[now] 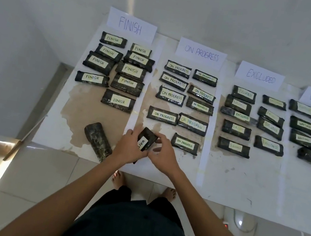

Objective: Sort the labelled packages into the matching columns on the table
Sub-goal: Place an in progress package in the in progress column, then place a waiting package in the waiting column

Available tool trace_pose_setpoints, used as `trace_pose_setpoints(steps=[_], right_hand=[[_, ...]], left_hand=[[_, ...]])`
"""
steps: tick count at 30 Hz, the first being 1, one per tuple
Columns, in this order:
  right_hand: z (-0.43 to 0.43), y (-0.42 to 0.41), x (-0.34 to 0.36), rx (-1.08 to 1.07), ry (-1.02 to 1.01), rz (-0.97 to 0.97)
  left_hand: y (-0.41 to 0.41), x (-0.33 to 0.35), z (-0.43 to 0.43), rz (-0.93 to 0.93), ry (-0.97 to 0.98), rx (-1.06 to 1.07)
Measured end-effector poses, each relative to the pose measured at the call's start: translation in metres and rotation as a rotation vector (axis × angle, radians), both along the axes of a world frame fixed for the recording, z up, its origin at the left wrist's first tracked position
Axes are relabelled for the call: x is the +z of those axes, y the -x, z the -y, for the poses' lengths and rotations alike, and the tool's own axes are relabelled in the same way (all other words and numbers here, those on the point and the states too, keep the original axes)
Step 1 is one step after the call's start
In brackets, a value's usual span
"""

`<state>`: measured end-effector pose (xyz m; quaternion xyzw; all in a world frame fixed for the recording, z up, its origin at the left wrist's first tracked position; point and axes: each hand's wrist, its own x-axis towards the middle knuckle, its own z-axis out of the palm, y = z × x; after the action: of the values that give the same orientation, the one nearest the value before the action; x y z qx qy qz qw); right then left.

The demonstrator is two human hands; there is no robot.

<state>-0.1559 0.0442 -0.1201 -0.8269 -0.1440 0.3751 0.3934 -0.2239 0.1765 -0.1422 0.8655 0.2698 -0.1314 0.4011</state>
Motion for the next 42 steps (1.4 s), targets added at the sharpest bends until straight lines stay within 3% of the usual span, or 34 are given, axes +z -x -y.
trace_pose_setpoints(steps=[5, 8, 11, 19, 30, 42], right_hand=[[0.025, -0.005, 0.022, -0.144, -0.031, -0.27], [0.039, -0.005, 0.022, -0.146, -0.038, -0.252], [0.054, -0.008, 0.022, -0.307, -0.09, -0.198], [0.132, -0.055, 0.036, -0.477, -0.135, -0.136], [0.254, -0.113, 0.045, -0.982, -0.122, 0.188], [0.406, -0.192, 0.041, -1.039, -0.011, 0.327]], left_hand=[[-0.01, 0.014, 0.015, -0.024, 0.305, 0.235], [-0.018, 0.022, 0.029, -0.042, 0.544, 0.423], [-0.028, 0.027, 0.042, -0.075, 0.672, 0.48], [-0.068, 0.046, 0.079, 0.017, 0.481, 0.209], [-0.144, 0.074, 0.208, 0.013, 0.565, 0.066], [-0.241, 0.072, 0.365, -0.057, 0.636, -0.079]])
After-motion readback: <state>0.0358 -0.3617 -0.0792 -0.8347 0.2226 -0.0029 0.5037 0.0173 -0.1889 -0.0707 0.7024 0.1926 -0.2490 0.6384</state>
